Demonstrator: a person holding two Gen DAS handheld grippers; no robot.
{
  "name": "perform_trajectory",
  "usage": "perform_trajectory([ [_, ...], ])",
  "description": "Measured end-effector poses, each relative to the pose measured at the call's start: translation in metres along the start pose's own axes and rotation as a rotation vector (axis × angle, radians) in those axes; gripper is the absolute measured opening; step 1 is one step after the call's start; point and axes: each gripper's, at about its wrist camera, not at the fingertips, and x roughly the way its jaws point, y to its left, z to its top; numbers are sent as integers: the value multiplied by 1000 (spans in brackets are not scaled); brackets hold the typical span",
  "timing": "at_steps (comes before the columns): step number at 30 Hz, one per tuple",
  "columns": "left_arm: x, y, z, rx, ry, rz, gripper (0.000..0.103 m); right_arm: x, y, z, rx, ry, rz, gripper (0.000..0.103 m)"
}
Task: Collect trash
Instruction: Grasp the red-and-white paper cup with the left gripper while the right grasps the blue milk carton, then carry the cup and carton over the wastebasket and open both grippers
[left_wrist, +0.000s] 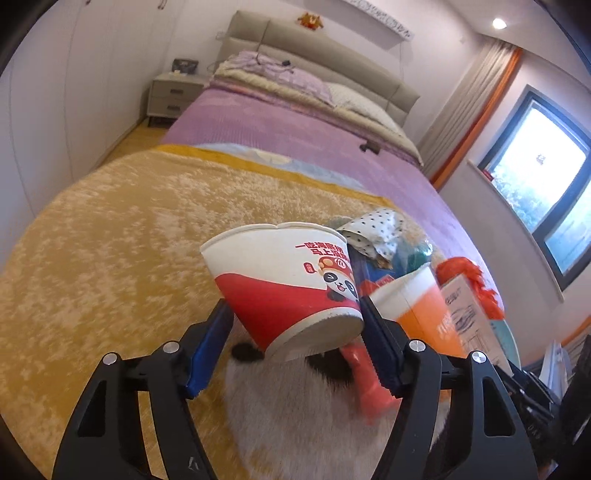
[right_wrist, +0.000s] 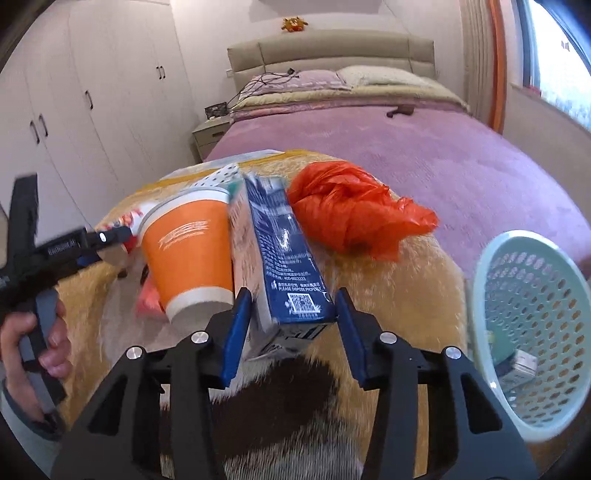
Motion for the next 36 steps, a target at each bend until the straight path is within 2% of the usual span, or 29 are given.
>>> perform_trajectory([
  [2, -15, -1, -7, 16, -19, -9, 67, -12, 11, -11, -38, 0, -28, 43],
  [4, -26, -1, -13, 29, -32, -10, 67, -21, 18, -20, -60, 2, -14, 43],
  [9, -46, -6, -25, 65, -59, -30, 67, -33, 26, -35, -55, 43, 56, 44],
  [11, -51, -8, -30, 72, -63, -41, 67, -34, 29, -38, -47, 53, 114, 45],
  [12, -53, -7, -32, 71, -64, -48, 67, -33, 33, -39, -45, 59, 120, 52],
  [13, -55, -8, -34, 74, -67, -56, 67, -31, 37, -38, -45, 66, 118, 54],
  [21, -70, -21, -44, 111, -82, -100, 67, 1, 45, -35, -28, 135, 105, 54],
  [22, -72, -25, -44, 122, -85, -108, 67, 3, 45, -36, -18, 140, 104, 54],
  [23, -73, -30, -44, 132, -86, -116, 67, 5, 44, -36, -6, 145, 114, 42],
  [24, -73, -34, -45, 140, -87, -123, 67, 6, 42, -36, 3, 147, 127, 38],
  [31, -70, -71, -46, 216, -88, -179, 67, -17, 21, -35, 40, 70, 116, 37],
  [36, -57, -103, -49, 256, -73, -224, 67, -42, -4, -29, 72, 5, 75, 37],
])
